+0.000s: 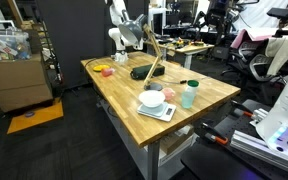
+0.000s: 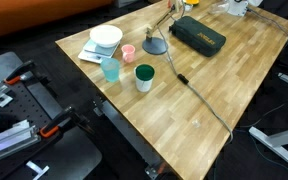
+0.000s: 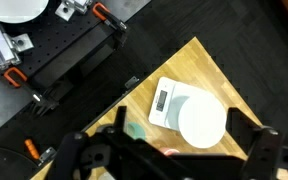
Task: Pour the water out of the blue cup into the white bowl
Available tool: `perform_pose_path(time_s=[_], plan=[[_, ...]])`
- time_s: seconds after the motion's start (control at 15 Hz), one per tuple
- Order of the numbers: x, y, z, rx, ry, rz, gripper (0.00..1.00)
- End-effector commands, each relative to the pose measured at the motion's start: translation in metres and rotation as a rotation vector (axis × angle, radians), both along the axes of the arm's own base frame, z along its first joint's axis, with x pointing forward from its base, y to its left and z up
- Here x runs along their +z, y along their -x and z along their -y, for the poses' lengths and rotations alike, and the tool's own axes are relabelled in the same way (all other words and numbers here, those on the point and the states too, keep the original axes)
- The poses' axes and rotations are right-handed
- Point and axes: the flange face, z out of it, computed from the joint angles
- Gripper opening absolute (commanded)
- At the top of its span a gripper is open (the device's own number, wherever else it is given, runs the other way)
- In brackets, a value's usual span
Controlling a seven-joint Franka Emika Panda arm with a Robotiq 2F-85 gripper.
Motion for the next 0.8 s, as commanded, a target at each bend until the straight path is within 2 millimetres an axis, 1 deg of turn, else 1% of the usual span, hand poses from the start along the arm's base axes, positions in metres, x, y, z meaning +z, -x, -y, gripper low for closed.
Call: perform_pose_path(time_s=[0.0, 0.07, 0.13, 0.2, 0.53, 0.6, 0.73], plan=[[-0.033, 0.019, 0.017, -0.16, 0.009, -0.023, 1.0], [-0.025, 0.013, 0.013, -0.08, -0.002, -0.028, 1.0], [-0.035, 0.018, 0.017, -0.108, 0.002, -0.037, 1.0], [-0.038, 0.019, 0.018, -0.121, 0.005, -0.04, 1.0], [-0.034, 0.019, 0.017, -0.136, 0.011, -0.035, 1.0], [-0.033, 0.015, 0.019, -0.151, 0.005, -0.03, 1.0], [-0.035, 0.005, 0.033, -0.254, -0.045, -0.017, 1.0]])
